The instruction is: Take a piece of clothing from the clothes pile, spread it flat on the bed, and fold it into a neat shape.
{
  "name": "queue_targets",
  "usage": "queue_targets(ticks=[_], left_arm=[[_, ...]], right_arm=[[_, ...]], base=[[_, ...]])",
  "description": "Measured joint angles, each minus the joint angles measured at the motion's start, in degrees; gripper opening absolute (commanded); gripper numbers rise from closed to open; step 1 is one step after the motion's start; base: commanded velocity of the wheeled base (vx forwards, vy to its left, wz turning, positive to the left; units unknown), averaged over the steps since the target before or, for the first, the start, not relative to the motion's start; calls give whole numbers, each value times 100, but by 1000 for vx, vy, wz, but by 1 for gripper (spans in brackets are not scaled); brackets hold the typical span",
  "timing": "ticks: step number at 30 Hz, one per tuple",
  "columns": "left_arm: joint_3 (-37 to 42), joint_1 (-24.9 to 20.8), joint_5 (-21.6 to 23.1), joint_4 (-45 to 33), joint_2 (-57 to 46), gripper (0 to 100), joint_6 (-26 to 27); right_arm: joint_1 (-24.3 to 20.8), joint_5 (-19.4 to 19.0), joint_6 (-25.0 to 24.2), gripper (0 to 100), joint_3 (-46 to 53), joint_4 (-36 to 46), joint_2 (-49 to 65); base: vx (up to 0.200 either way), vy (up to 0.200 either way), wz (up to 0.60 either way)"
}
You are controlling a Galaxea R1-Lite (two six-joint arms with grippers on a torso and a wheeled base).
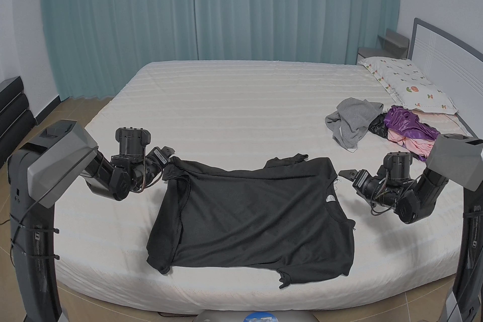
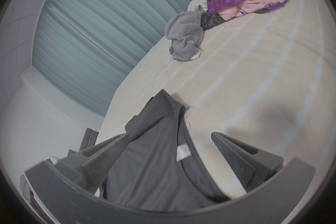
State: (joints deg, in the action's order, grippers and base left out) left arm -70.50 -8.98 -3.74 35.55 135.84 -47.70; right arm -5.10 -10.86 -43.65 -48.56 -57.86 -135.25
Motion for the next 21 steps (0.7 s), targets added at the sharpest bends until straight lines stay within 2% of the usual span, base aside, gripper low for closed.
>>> queue_targets(ticks=[6,10,14,21], left_arm=[[1072,-247,140,74,-596,100,-591],[1648,-777,194,193,-889,100,-1018],[1915,-1248,197,268,-968,100,-1391],[2007,-1491,68,435,-670,100,-1426]], right_arm=[[-94,-82,-383,100,1257,-679,596],[-154,-277,-712,100,1852,-1139,902],[-166,-383,-853,100,2132,-1420,953],[-204,-419,-881,100,2353,-1632,870]], base=[[0,0,0],[0,0,0],[0,0,0],[0,0,0]])
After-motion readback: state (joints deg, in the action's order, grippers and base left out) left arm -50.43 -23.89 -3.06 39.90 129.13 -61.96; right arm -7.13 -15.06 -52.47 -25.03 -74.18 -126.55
